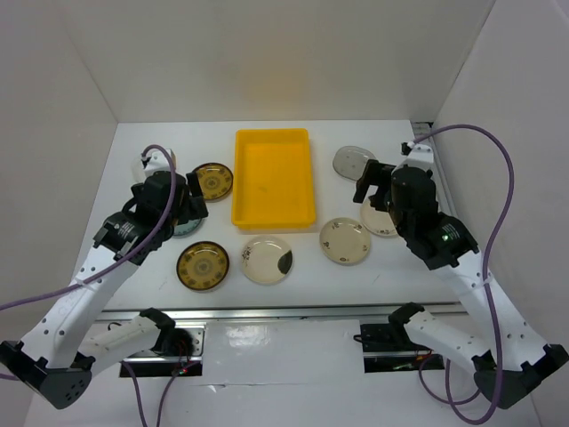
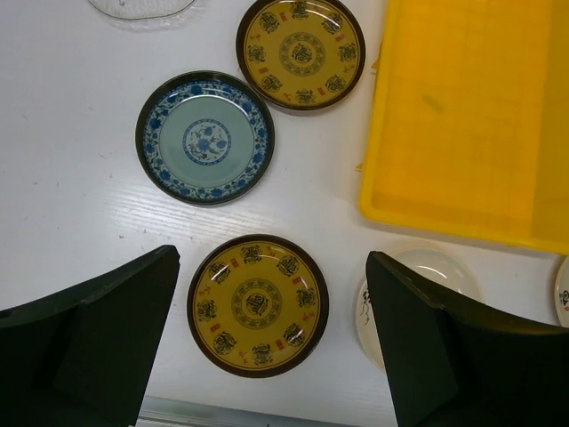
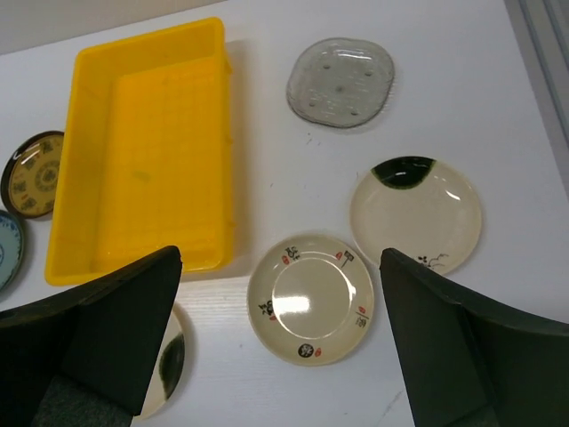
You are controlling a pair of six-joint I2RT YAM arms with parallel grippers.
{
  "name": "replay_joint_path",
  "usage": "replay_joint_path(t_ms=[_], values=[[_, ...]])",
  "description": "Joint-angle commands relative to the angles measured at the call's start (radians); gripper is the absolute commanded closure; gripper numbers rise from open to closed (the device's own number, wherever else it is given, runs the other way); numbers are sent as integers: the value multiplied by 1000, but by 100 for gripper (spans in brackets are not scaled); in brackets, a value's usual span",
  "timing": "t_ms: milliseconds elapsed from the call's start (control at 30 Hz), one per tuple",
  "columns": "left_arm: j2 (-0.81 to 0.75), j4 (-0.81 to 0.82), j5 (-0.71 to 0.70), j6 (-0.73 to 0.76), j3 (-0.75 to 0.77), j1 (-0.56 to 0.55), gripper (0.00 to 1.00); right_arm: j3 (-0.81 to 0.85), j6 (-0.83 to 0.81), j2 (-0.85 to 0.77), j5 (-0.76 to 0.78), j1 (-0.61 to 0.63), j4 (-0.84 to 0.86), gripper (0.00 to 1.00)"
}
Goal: Place the plates into the plastic bin on the countertop
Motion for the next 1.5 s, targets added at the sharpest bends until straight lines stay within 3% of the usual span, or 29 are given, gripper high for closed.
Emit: replay_joint_path(t_ms=[0, 167, 500, 833, 1467], values=[[1, 30, 8, 0, 9, -1, 0, -48, 30, -68, 59, 6, 12, 0], [23, 39, 62, 11, 9, -1, 0, -311, 249, -155, 59, 6, 119, 0], [41, 59, 146, 38, 9, -1, 0, -629, 634, -204, 70, 6, 154, 0], [31, 59, 155, 38, 0, -1, 0, -775, 699, -146, 70, 6, 285, 4], [31, 59, 155, 38, 0, -1, 0, -907, 722, -6, 70, 6, 515, 31]])
